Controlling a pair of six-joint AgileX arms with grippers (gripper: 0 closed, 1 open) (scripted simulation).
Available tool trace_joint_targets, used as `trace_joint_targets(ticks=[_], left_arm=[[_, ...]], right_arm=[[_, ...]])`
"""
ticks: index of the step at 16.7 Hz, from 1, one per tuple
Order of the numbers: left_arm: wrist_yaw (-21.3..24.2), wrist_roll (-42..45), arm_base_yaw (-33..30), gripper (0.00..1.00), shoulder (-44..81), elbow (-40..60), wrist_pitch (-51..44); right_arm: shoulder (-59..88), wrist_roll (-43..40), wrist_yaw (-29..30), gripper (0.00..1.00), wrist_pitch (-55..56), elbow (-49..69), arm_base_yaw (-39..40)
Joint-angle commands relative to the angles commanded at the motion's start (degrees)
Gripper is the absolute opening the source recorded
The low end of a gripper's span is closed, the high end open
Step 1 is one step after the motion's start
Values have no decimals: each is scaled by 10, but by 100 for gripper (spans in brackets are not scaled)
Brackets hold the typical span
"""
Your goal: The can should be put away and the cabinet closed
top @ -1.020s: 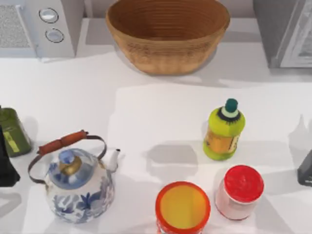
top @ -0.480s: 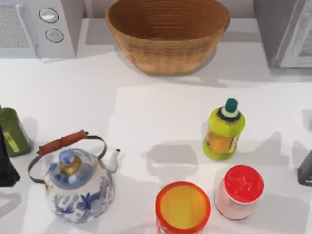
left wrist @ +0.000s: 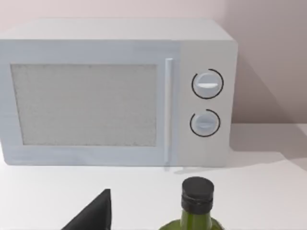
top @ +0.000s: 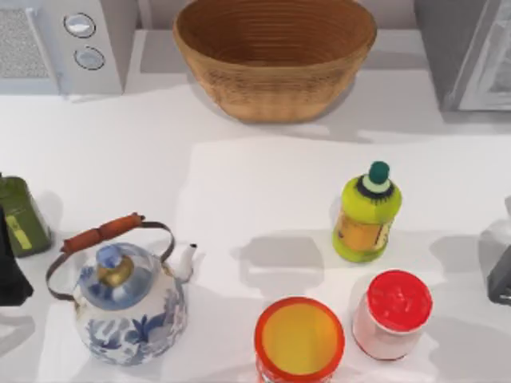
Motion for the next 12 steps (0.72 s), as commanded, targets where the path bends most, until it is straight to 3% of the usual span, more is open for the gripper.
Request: trace_joint_targets(ticks=[5,12], left_arm=[[0,0,0,100,0,0,0],[0,0,0,100,0,0,0]], right_arm=[[16,2,2,100,4,14,3],[156,13,15,100,91,68,17]])
